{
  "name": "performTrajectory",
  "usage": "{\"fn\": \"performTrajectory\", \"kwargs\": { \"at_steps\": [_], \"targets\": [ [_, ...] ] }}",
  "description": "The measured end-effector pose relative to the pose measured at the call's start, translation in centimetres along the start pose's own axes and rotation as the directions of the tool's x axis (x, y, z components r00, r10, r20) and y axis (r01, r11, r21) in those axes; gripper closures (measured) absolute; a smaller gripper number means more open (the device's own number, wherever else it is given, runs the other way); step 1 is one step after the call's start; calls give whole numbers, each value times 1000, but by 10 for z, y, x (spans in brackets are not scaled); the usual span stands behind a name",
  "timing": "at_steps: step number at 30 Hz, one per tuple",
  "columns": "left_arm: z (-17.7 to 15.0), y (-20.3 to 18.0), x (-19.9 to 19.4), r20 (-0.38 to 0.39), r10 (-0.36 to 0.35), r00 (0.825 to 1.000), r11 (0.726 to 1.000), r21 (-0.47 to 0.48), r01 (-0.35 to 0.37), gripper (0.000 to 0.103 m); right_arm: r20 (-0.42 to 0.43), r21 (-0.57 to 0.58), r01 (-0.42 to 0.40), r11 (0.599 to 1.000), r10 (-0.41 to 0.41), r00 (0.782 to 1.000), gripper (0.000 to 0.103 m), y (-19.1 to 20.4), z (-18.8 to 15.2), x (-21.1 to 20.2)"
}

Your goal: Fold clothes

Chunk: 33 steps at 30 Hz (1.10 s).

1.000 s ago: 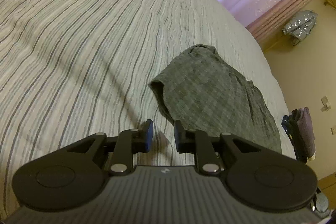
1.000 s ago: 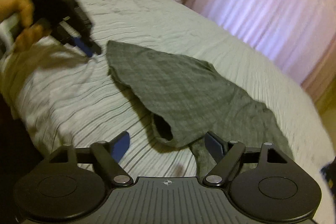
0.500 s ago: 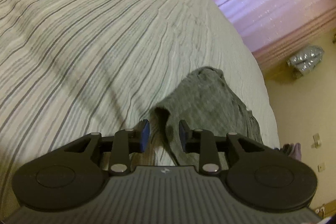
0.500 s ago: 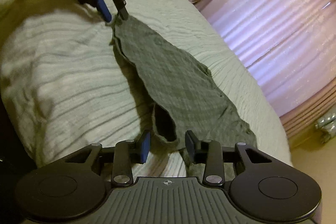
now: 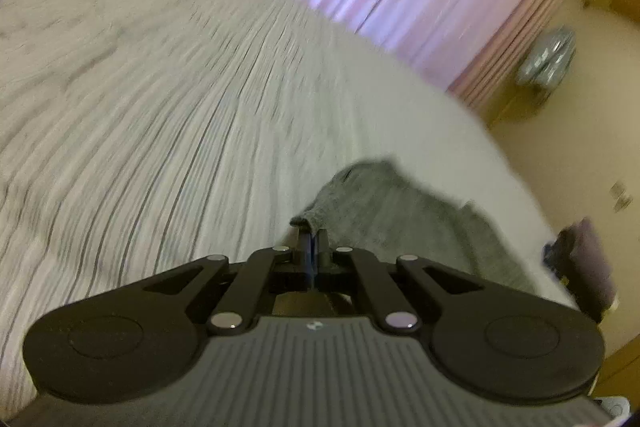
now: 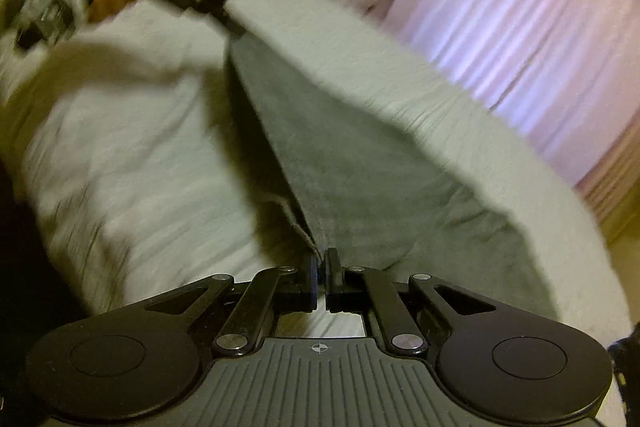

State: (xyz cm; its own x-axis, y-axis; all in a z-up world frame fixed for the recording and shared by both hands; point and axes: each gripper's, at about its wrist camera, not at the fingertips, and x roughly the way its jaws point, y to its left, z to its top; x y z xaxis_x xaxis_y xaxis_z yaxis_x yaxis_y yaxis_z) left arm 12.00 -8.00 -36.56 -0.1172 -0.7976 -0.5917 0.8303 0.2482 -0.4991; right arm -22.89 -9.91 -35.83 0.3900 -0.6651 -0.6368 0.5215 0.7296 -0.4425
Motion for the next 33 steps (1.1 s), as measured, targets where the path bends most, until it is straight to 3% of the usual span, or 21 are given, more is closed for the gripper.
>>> {"fn": "performTrajectory", "kwargs": {
  "at_steps": [2,4,6,7,8,15,17,21,23,25,27,28,29,33],
  "targets": [
    [-11,7,13,-58,53,997,999,0,-53,103,-30,-67,10,998,-12,999,100,10,-2,7],
    [-19,10,13,-47,66,997,998,-9,-67,100,-34,-91,24,996,-27,999,99,11,0,5],
    [-22,11,8,-24,72,997,997,-26,-72,99,-33,-96,24,995,-28,999,72,9,1,0],
    [-22,11,4,-13,77,997,996,-38,-77,99,-17,-94,33,995,-34,999,49,6,2,-4],
    [-22,12,1,-2,82,997,995,-50,-82,99,-1,-101,35,994,-36,999,44,5,2,-6],
    [-29,-1,-21,2,40,999,998,-48,-40,98,54,-76,78,994,-74,996,45,19,-4,-14],
    [-34,-11,-23,-18,31,999,999,-34,-32,98,8,-23,-10,1000,10,1000,80,19,-8,-7],
    [-48,-33,-32,-40,37,999,999,2,-36,97,8,64,-126,990,126,992,80,13,-8,-17],
    [-56,-45,-38,-45,36,998,999,19,-35,97,27,181,-170,969,168,985,79,0,-12,-27],
    [-64,-59,-44,-54,21,998,999,34,-20,97,48,354,-209,911,206,977,79,-24,-23,-35],
    [-71,-76,-47,-65,2,998,999,54,2,96,67,529,-217,820,214,974,70,-53,-40,-40],
    [-74,-86,-47,-69,-6,998,997,72,11,96,76,615,-213,759,211,974,46,-69,-50,-43],
    [-76,-96,-47,-73,-12,997,996,92,18,95,91,680,-200,705,189,978,34,-83,-62,-47],
    [-84,-137,-36,-87,-30,996,981,189,46,92,122,857,-158,490,105,987,34,-133,-110,-67]
  ]
}}
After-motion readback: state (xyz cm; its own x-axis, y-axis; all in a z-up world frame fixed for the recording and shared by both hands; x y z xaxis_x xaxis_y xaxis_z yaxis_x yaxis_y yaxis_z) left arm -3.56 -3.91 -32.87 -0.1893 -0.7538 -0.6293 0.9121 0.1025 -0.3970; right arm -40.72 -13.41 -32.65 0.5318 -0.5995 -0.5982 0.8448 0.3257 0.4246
